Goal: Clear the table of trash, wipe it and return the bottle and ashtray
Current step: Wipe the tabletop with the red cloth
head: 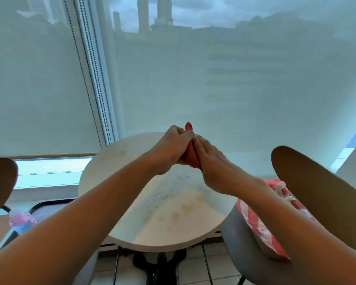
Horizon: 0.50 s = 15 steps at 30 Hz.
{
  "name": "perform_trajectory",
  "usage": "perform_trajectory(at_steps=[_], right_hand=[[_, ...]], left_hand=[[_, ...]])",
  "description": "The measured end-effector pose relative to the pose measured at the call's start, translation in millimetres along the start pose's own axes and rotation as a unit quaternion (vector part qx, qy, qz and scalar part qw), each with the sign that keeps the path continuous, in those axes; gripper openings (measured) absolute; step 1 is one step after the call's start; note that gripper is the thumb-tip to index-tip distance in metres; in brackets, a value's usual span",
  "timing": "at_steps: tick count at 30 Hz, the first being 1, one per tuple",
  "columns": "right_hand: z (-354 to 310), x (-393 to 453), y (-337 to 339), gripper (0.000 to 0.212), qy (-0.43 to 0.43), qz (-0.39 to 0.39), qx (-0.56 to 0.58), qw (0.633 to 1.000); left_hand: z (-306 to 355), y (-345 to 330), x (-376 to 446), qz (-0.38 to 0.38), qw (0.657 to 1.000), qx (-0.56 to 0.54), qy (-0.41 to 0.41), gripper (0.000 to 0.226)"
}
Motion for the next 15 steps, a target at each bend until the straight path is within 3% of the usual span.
perform_trajectory(at_steps=[5, 8, 12, 15], right_hand=[[55, -5, 6, 0.093, -0.001, -0.006, -0.058, 0.998], [73, -8, -9, 0.089, -0.036, -0.059, -0.028, 0.997], [75, -16, -38, 0.089, -0.08, -0.133, 0.062, 0.986], [67, -19, -49, 0.091, -0.073, -0.163, 0.095, 0.979]], left_hand=[[-4, -46, 22, -0.032, 0.998, -0.039, 0.026, 0.025], [-21, -61, 39, -0.024, 0.999, -0.01, 0.042, 0.028], [-54, -54, 55, 0.014, 0.99, 0.142, 0.005, 0.029], [-67, -35, 59, 0.038, 0.955, 0.285, -0.078, 0.031]])
Point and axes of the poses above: each hand's wrist, its own x-axis towards the middle knuckle, its own y-axis out of the back of the hand, z = x × y, the point moved 2 cm from there along x, towards the middle knuckle, and after that the axes turned 9 degrees about z, right-handed, at the moved point
